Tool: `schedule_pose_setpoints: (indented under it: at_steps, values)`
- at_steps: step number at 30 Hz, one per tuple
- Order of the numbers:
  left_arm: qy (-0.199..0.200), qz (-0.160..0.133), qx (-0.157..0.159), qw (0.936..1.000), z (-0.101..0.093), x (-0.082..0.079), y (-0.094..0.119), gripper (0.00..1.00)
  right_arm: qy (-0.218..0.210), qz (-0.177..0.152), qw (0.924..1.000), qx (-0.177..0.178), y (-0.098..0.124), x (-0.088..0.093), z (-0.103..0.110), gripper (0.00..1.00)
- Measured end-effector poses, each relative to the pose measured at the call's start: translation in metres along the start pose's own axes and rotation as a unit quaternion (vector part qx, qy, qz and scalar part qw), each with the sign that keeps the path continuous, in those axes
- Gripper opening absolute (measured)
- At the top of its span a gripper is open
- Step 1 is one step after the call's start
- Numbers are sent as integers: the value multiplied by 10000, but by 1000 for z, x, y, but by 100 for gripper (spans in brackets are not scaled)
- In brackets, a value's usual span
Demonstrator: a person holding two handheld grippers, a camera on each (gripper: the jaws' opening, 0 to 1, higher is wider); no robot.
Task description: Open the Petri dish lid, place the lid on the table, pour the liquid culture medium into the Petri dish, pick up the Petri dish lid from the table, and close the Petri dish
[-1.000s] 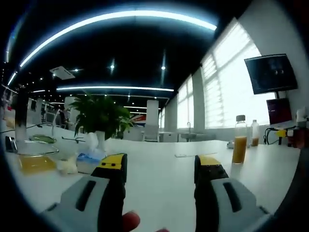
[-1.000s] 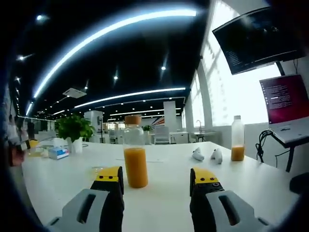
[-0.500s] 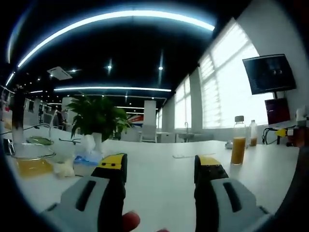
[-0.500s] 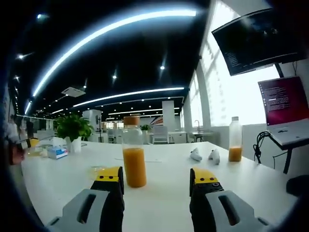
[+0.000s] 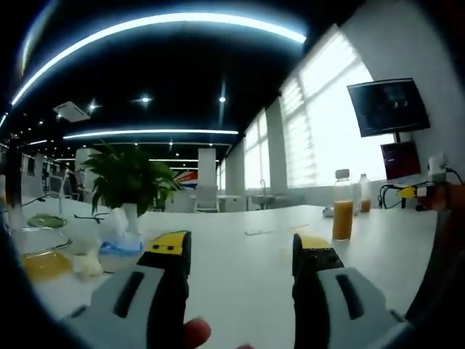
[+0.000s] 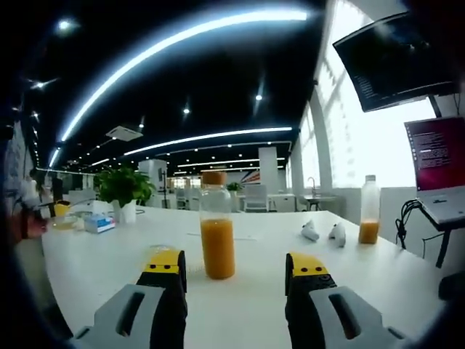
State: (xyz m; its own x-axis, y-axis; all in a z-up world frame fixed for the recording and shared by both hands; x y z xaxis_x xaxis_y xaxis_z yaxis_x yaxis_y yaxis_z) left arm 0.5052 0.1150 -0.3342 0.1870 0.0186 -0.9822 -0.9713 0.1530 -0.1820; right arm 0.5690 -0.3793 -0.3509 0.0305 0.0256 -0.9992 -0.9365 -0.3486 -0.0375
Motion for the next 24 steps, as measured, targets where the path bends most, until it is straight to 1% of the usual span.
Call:
schedule_pose_setpoints:
  at_steps: [2, 8, 12, 16, 21, 24]
  values:
    - [1, -5, 83, 10000, 0, -2, -2, 48, 14, -18, 10000, -41, -1, -2, 1, 50]
    - [57, 81, 502, 9987, -5, -2, -10, 50, 54, 10, 9995, -300, -7, -7, 9, 50]
    - [152, 163, 870, 9960, -11, -2, -16, 51, 184, 66, 9985, -506, -13, -12, 16, 50]
    - [102, 258, 1189, 9925, -13, 1, -23, 51, 279, 88, 9971, -707, -21, -19, 22, 50]
    - [-62, 361, 1497, 9881, -19, 2, -30, 52, 342, 93, 9950, -932, -28, -26, 30, 50]
    - [38, 379, 1632, 9859, -21, 2, -36, 53, 431, 141, 9934, -1055, -32, -27, 34, 50]
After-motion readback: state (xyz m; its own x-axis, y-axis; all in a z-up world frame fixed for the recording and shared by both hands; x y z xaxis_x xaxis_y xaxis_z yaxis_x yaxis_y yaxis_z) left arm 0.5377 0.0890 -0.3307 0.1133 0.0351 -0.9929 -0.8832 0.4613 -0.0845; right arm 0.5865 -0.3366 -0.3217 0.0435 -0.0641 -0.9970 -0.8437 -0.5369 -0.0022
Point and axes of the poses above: the point that each gripper's makers call its tool centre point, and the gripper's own axes: y roughly backward along the fingers, z roughly to its left, x roughly out of its underside, the point moved 4 cm from there along y, roughly backward along the fingers, and after that the axes turned 1 degree about -x, right-handed, at the moved point
